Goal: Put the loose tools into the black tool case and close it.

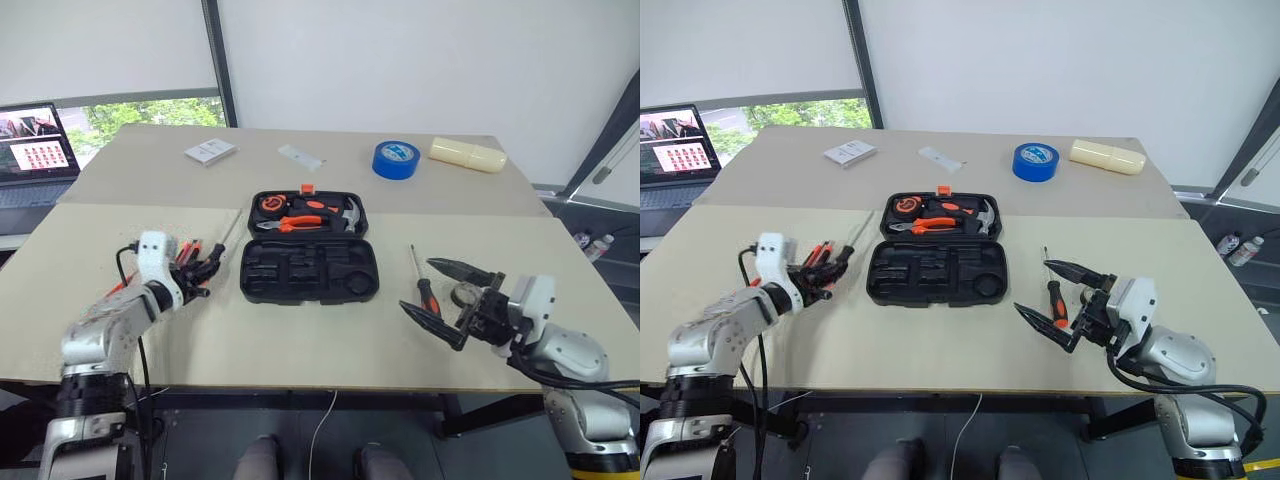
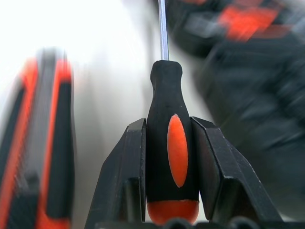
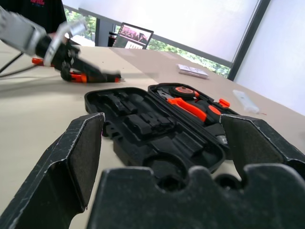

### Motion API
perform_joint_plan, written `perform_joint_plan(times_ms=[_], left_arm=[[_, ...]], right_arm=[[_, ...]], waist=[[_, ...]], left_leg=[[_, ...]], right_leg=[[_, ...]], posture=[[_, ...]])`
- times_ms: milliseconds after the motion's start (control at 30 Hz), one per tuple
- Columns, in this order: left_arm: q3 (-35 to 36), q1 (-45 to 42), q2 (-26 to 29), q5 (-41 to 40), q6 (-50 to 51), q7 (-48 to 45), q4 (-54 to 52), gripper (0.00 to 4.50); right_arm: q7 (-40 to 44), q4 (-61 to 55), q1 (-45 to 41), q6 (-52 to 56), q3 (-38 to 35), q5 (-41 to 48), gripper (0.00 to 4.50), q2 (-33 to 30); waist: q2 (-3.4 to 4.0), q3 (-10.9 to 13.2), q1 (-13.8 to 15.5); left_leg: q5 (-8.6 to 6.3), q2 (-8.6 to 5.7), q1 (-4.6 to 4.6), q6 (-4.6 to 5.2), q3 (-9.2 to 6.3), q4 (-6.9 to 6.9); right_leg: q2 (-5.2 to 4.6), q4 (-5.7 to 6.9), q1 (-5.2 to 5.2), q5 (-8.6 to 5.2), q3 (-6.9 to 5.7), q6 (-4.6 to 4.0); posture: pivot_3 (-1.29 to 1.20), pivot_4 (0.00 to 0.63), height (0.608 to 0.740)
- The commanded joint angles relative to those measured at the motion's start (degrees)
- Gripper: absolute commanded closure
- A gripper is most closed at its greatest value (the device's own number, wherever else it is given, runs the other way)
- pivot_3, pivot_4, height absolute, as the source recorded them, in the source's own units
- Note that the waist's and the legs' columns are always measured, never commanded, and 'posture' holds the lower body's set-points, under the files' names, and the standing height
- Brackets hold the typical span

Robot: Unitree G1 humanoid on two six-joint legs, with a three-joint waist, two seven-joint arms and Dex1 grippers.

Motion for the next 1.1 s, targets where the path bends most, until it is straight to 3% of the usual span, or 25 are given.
perform_joint_plan(times_ms=[33,133,167,267,367,533,867,1000,1067,1100], left_arm=[[-4.2,-2.9,3.6,5.0,-16.4,-13.4,-0.5,3.60],[-13.8,-10.6,3.8,14.0,-29.2,-21.8,8.8,3.60],[-17.4,-14.9,2.8,18.2,-34.3,-23.4,14.6,3.60],[-24.6,-24.3,0.8,28.2,-47.7,-24.6,30.7,3.60],[-27.8,-31.9,-1.8,33.8,-56.5,-22.6,46.1,3.60],[-30.7,-36.9,-3.8,39.6,-65.8,-22.0,58.8,3.60],[-32.2,-40.8,-6.5,46.5,-69.7,-14.6,67.0,3.60],[-31.9,-41.0,-6.9,47.3,-70.2,-15.6,68.0,3.60],[-31.5,-41.2,-6.9,47.4,-70.5,-15.5,68.2,2.60],[-31.1,-41.2,-6.9,47.0,-70.6,-15.6,68.3,2.36]], right_arm=[[0.1,-1.2,-1.2,0.9,-3.1,1.7,0.00,-1.9],[1.8,1.3,-2.8,2.4,-4.1,2.2,0.00,-4.4],[2.6,3.3,-4.2,2.4,-4.5,2.1,0.00,-5.3],[4.2,7.7,-8.1,1.5,-4.3,1.4,0.00,-6.2],[5.3,10.8,-11.1,-0.1,-3.0,0.0,0.00,-5.7],[4.8,12.4,-13.0,-2.0,-2.5,-1.5,0.00,-4.3],[2.9,10.1,-10.0,-2.5,-3.1,-2.5,0.00,-3.3],[2.5,9.3,-9.2,-2.3,-2.8,-2.4,0.00,-3.0],[2.4,9.0,-9.0,-2.1,-2.6,-2.4,0.00,-2.9],[2.3,8.8,-8.9,-2.0,-2.5,-2.3,0.00,-2.9]], waist=[[0.01,0.0,0.2],[0.02,0.0,1.1],[0.02,0.0,1.4],[0.02,0.0,1.6],[0.02,0.0,0.9],[0.02,0.0,0.0],[0.03,0.0,0.4],[0.04,0.0,0.2],[0.04,0.0,0.2],[0.04,0.0,0.2]], left_leg=[[0.00,-0.01,0.00,0.00,0.00,0.00],[-0.01,-0.04,0.00,-0.02,0.03,0.05],[-0.02,-0.04,0.00,-0.04,0.05,0.09],[-0.01,-0.03,-0.05,-0.03,0.10,0.27],[0.09,-0.03,-0.21,0.15,0.10,0.31],[0.08,-0.08,-0.81,0.27,0.08,0.29],[0.06,-0.15,-0.86,0.29,0.05,0.50],[0.05,-0.13,-0.87,0.29,0.03,0.87],[0.06,-0.12,-0.87,0.30,0.03,0.90],[0.07,-0.11,-0.86,0.31,0.04,0.90]], right_leg=[[0.00,-0.01,0.00,0.00,0.00,0.00],[-0.03,-0.07,0.08,-0.02,-0.05,-0.04],[-0.04,-0.12,0.12,-0.18,-0.05,-0.29],[-0.03,-0.38,0.26,-0.10,-0.02,0.00],[0.01,-0.75,0.26,0.29,0.00,0.43],[0.07,-0.70,-0.26,0.56,0.08,0.45],[0.01,-0.65,-0.19,0.58,0.02,0.68],[0.00,-0.62,-0.07,0.60,0.03,0.86],[0.00,-0.62,-0.07,0.64,0.04,0.92],[0.00,-0.61,-0.07,0.65,0.04,0.92]], posture=[[0.00,0.150,0.740],[0.00,0.150,0.740],[0.00,0.150,0.740],[0.00,0.150,0.740],[0.00,0.150,0.740],[0.00,0.150,0.740],[0.00,0.150,0.740],[0.00,0.150,0.740],[0.00,0.150,0.740],[0.00,0.150,0.740]])
